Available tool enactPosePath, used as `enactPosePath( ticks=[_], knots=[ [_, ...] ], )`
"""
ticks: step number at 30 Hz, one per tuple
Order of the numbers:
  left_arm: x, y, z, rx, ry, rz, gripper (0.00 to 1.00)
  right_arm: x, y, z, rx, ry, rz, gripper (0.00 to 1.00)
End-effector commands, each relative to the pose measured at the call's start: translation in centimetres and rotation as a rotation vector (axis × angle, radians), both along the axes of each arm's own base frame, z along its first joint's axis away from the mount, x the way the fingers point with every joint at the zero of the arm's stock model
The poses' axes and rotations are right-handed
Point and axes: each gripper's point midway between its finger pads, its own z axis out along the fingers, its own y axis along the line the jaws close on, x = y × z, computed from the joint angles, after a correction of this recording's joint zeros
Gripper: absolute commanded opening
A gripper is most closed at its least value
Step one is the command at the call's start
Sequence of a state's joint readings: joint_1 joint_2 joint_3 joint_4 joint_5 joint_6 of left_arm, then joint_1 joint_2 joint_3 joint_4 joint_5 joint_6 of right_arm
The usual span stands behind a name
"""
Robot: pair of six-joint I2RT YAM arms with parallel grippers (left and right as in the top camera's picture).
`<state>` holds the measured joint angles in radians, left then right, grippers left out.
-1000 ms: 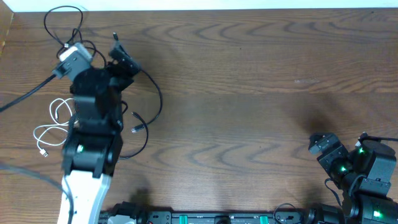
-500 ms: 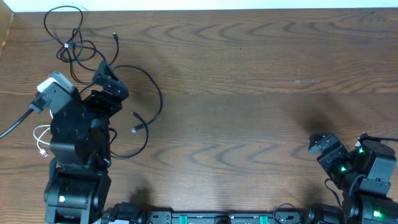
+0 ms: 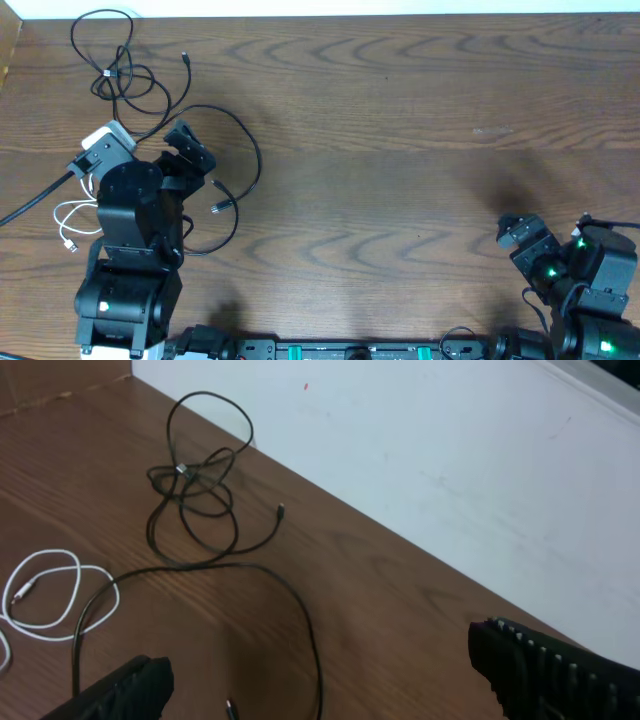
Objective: Untangle cables
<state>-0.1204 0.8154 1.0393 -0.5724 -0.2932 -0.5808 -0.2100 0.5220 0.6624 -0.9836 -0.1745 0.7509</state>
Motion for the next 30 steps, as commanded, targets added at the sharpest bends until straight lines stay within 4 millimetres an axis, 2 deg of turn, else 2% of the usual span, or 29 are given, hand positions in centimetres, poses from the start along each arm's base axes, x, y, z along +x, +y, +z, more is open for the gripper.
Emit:
enactPosePath(
  ticks=[1,11,19,25,30],
  knots=[
    [0.0,0.2,0.4,-0.004,-0.012,0.014,0.99,-0.4,0.0,0.6,-0.017,-0.043,-0.005,0.99],
    [-1.0,0.3,-1.6,0.008,0.082,0.014,0.99,-2.2,0.4,4.7,-0.069,-0.3,-0.001,0.99],
    [-1.2,0.3,-2.0,0.01,0.099,0.014,0.99,-3.4,0.8,6.4,-0.091,-0.422,0.008,0.99],
    [-1.7,0.4,-2.7,0.015,0.136,0.014,0.99,-4.1,1.1,6.4,-0.092,-0.442,0.02,0.99],
    [-1.8,0.4,-2.9,0.016,0.145,0.014,0.99,-5.3,1.9,4.9,-0.073,-0.387,0.062,0.99]
  ],
)
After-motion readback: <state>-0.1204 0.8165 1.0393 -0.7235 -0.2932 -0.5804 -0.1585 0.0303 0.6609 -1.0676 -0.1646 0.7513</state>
